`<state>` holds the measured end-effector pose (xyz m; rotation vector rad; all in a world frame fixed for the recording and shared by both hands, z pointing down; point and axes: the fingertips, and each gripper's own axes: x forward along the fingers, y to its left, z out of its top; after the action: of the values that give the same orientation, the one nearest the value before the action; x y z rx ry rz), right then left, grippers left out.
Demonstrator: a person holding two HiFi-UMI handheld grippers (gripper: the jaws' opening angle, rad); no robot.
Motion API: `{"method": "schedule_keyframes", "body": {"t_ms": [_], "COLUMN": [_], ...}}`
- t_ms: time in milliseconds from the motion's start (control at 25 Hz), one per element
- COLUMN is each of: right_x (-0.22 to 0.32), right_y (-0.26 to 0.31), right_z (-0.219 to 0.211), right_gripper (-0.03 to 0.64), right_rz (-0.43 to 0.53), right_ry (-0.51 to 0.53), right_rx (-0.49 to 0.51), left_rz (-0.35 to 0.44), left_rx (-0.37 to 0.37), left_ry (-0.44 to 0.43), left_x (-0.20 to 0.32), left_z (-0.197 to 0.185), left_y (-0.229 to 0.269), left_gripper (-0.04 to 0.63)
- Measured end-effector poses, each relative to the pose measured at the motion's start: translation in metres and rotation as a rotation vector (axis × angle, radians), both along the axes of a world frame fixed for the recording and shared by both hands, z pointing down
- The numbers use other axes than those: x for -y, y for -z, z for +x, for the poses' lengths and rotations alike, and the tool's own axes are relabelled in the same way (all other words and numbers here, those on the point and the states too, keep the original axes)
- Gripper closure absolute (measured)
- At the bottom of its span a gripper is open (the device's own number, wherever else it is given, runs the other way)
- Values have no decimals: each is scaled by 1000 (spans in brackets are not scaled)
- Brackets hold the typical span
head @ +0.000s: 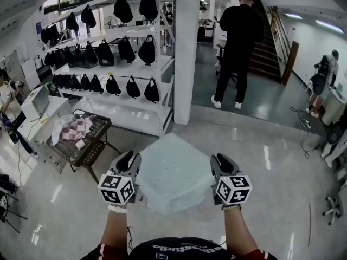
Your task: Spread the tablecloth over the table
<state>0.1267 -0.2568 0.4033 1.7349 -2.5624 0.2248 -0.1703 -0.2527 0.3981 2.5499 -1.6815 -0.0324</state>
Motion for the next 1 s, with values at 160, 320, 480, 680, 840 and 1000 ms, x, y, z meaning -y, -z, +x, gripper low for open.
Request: {"method": "schedule_keyframes", "body": {"t_ms": [160, 320, 480, 680, 840, 1000], "right_x": [-4, -6, -6, -9, -10, -10], "right_y": [1, 3, 3, 8, 13, 15], "right_z": [-8, -14, -16, -21, -22, -27], "right_gripper": [517, 543, 558, 574, 581, 591], "right_rz": [-4, -2, -7, 5, 16, 21], "right_ry": [9, 2, -17, -25, -28, -23], "right_rx": [-14, -33, -37, -32, -41, -48], "left_rz": [-4, -10, -12, -8, 4, 3], "left_rx": [-20, -4, 26, 19, 9, 0], "left_ry": [-3, 2, 21, 32, 38, 47], "left_x": [-3, -6, -8, -16, -20, -22], "left_z": [-2, -4, -9, -18, -22, -29], "left_y": [1, 0, 1, 3, 7, 6], "left_gripper": [485, 517, 541, 570, 578, 578]}}
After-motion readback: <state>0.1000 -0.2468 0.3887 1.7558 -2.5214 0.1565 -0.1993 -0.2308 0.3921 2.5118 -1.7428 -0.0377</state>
